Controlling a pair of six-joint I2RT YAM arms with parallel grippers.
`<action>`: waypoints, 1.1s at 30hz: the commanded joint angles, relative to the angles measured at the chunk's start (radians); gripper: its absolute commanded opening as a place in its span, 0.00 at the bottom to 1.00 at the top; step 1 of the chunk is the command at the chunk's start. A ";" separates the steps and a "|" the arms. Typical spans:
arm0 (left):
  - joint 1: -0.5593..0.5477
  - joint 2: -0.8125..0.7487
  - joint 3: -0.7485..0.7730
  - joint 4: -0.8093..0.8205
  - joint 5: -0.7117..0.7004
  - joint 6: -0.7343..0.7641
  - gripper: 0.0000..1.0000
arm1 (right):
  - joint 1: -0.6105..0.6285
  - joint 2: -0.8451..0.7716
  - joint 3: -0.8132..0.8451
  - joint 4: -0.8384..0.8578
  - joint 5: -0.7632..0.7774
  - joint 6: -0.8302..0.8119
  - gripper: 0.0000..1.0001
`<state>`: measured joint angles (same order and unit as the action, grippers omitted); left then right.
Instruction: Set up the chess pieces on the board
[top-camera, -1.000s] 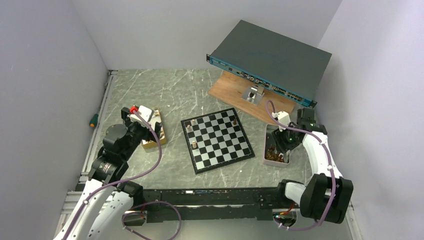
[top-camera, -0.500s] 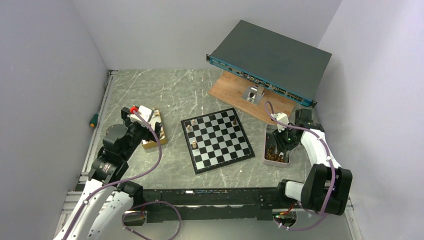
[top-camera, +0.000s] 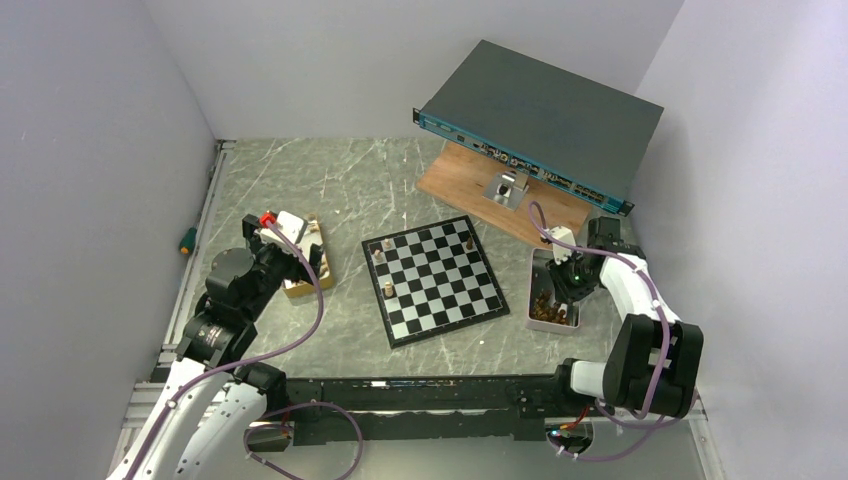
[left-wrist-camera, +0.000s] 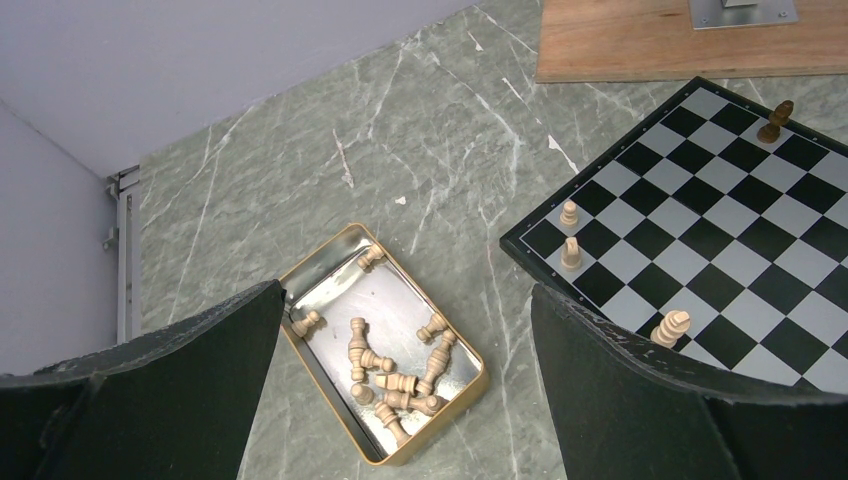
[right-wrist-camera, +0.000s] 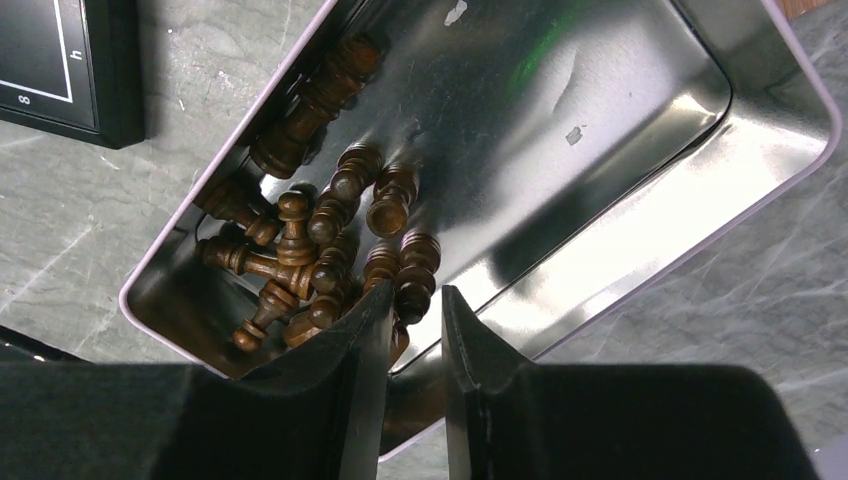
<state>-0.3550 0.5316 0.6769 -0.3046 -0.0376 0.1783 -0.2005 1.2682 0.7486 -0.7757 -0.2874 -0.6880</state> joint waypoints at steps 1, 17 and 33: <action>0.002 -0.005 0.023 0.021 0.013 -0.010 0.99 | -0.004 0.008 0.004 0.013 0.004 -0.005 0.26; 0.002 -0.005 0.023 0.019 0.010 -0.010 0.99 | -0.004 -0.124 0.007 0.062 0.023 -0.010 0.00; 0.002 -0.001 0.023 0.019 0.006 -0.010 0.99 | -0.004 -0.224 0.069 -0.061 -0.185 -0.108 0.00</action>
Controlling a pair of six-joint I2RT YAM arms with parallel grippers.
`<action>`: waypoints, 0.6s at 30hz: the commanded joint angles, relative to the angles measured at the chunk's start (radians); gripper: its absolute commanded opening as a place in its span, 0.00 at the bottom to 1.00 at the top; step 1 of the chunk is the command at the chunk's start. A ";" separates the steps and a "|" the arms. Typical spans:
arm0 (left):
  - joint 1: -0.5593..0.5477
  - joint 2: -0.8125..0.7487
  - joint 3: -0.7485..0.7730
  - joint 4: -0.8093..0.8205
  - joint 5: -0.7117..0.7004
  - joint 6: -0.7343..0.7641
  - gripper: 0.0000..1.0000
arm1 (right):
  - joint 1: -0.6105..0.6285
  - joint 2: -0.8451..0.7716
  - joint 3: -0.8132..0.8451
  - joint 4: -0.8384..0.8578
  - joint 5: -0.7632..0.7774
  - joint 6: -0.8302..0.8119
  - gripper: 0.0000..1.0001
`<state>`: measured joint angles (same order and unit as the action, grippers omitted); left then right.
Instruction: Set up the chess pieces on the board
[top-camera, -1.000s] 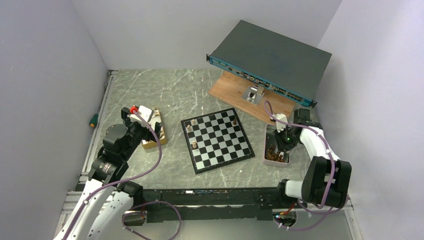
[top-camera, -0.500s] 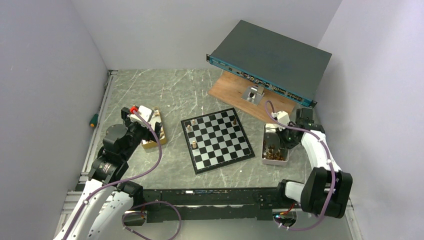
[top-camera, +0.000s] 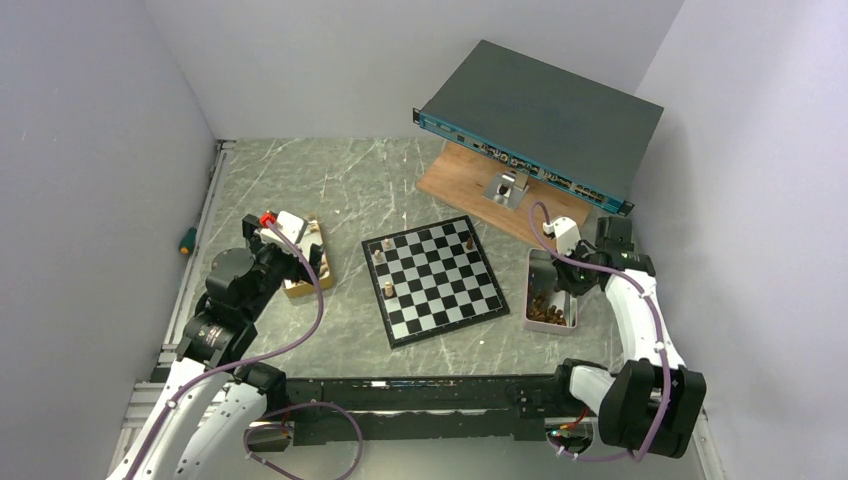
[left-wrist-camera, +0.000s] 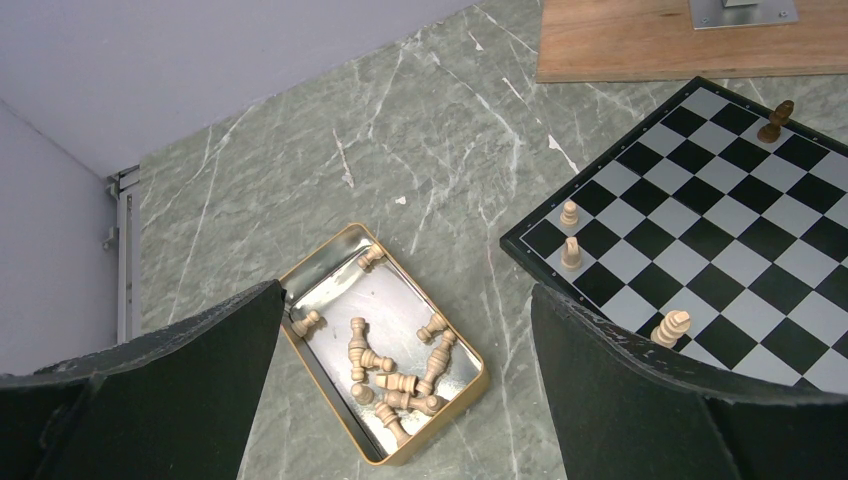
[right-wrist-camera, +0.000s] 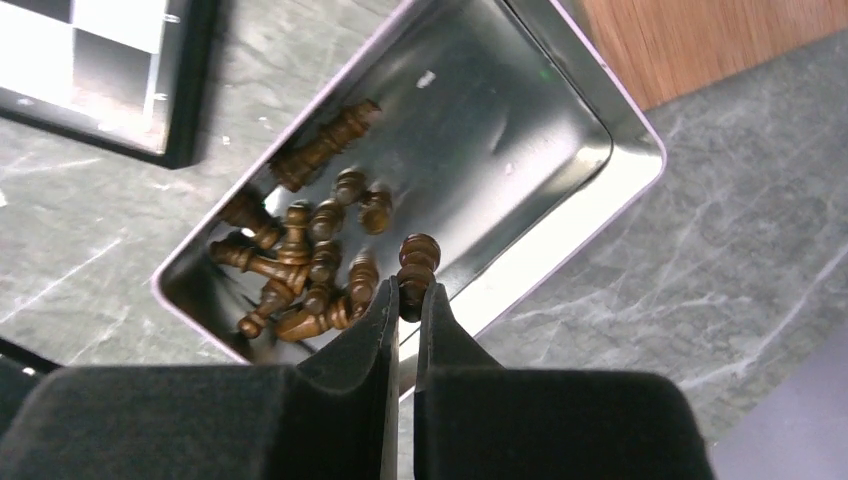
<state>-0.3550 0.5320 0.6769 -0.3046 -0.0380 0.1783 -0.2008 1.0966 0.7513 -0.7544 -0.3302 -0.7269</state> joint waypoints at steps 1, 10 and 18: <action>0.002 0.000 0.023 0.018 0.006 -0.010 0.99 | -0.002 -0.060 0.083 -0.114 -0.175 -0.091 0.00; 0.002 0.008 0.024 0.018 0.005 -0.009 0.99 | 0.123 -0.048 0.238 -0.284 -0.391 -0.201 0.00; 0.004 0.021 0.019 0.018 -0.014 -0.004 0.99 | 0.468 0.101 0.298 -0.118 -0.209 -0.057 0.00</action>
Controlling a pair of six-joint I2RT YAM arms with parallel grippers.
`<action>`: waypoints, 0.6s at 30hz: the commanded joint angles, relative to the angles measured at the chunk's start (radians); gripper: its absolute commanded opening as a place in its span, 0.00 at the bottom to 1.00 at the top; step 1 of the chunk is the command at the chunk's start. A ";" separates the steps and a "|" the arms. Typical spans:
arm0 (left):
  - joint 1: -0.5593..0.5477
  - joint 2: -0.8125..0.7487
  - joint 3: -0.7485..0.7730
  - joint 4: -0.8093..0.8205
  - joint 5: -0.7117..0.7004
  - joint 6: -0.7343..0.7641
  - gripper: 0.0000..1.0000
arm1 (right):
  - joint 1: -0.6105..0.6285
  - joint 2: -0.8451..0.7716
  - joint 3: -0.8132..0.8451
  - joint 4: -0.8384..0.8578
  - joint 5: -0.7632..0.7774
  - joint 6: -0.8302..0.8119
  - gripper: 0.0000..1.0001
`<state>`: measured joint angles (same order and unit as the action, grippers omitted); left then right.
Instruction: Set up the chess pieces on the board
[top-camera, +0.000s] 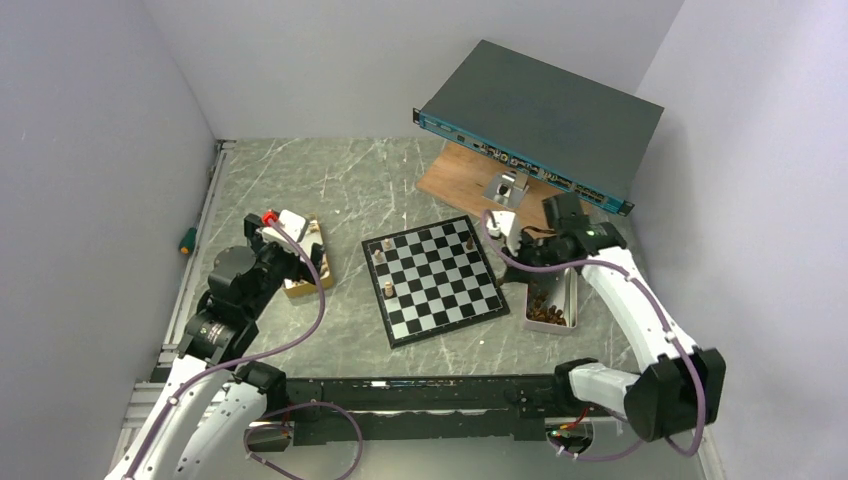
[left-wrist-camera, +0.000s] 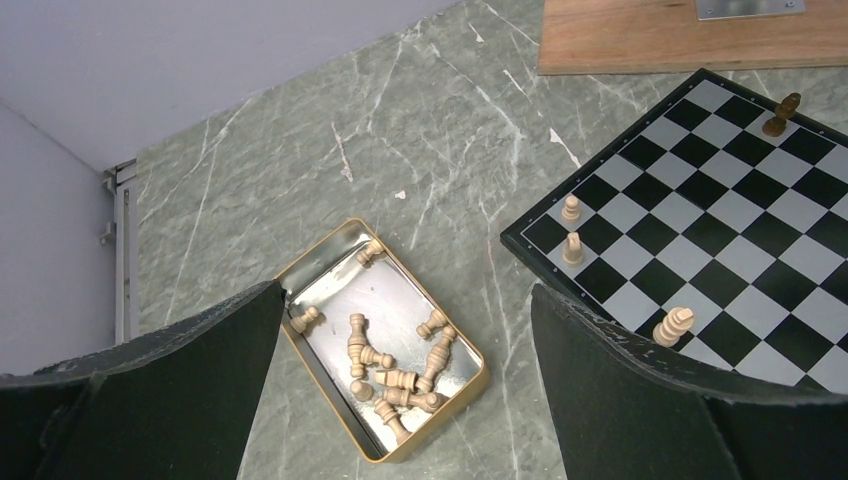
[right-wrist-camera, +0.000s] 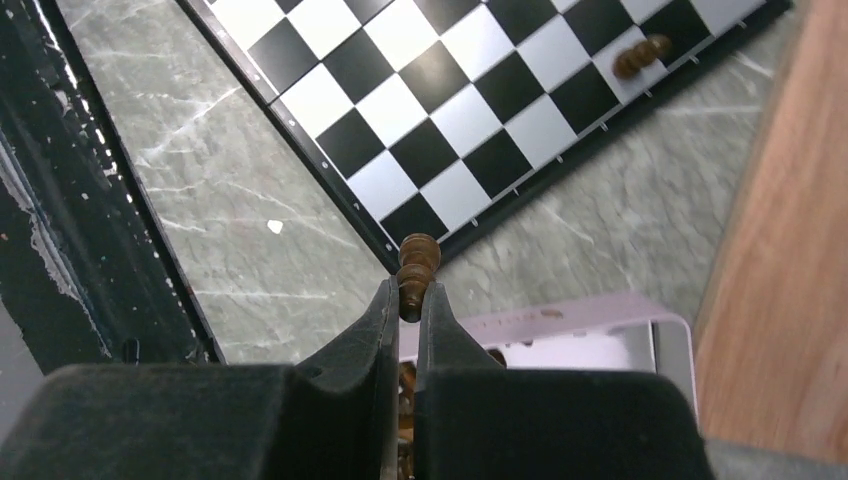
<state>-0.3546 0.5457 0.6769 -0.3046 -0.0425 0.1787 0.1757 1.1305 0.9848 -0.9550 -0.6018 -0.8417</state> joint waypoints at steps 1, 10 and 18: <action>0.003 0.008 0.018 0.018 -0.012 -0.004 0.99 | 0.116 0.094 0.080 0.089 0.077 0.064 0.00; 0.005 0.018 0.016 0.020 -0.016 -0.002 0.99 | 0.240 0.307 0.214 0.119 0.201 0.107 0.00; 0.005 0.019 0.016 0.021 -0.016 -0.001 0.99 | 0.241 0.384 0.215 0.170 0.204 0.147 0.00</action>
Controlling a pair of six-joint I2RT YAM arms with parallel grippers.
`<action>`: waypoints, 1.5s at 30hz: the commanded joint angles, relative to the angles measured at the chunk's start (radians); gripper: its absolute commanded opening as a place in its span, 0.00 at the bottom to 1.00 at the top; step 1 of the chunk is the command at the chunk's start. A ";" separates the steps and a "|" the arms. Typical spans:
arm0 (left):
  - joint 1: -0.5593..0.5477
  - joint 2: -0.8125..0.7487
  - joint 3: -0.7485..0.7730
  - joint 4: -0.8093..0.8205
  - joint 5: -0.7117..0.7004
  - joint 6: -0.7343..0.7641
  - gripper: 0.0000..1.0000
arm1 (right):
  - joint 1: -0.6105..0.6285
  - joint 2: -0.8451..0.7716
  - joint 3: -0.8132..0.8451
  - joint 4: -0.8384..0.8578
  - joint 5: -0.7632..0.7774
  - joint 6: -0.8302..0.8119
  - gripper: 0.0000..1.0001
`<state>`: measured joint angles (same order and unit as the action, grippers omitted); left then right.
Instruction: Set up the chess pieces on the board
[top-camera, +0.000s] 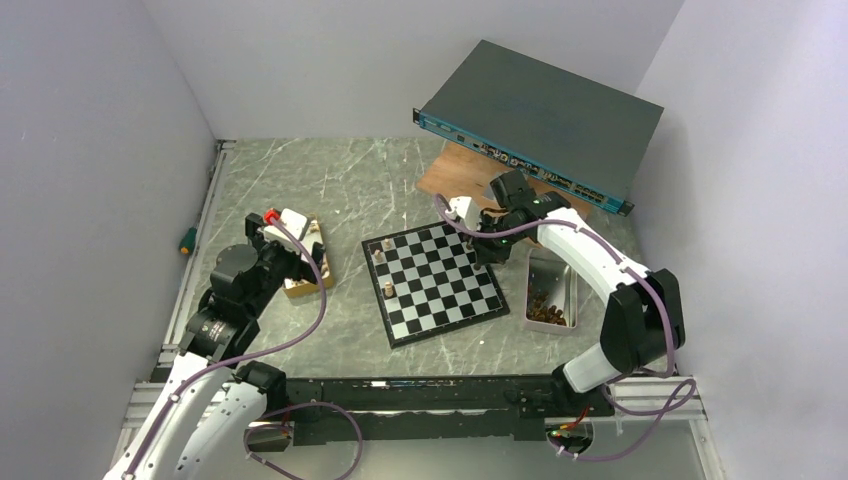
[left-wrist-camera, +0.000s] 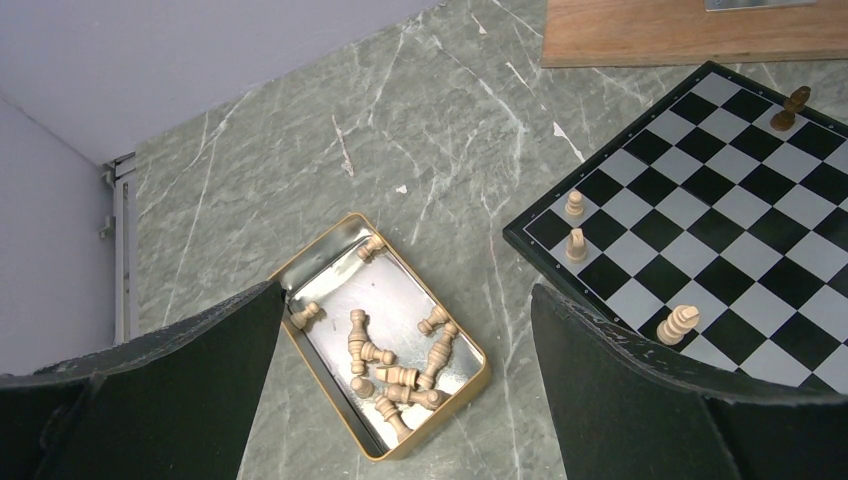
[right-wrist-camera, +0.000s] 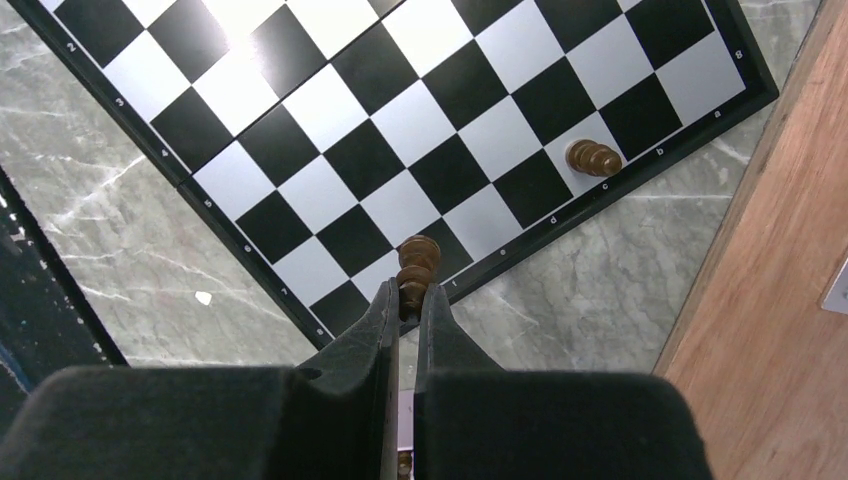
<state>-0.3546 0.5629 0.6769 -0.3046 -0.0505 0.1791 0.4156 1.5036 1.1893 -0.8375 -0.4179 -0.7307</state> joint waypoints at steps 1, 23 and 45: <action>0.005 0.002 0.016 0.021 -0.008 -0.001 0.99 | 0.001 0.014 0.001 0.065 0.023 0.038 0.00; 0.009 0.009 0.016 0.022 -0.007 0.000 0.99 | -0.009 0.084 -0.056 0.123 0.107 0.077 0.00; 0.010 0.011 0.015 0.024 -0.006 0.000 0.99 | -0.017 0.118 -0.053 0.100 0.105 0.067 0.00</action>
<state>-0.3500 0.5732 0.6769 -0.3046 -0.0505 0.1791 0.4026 1.6161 1.1328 -0.7353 -0.3149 -0.6621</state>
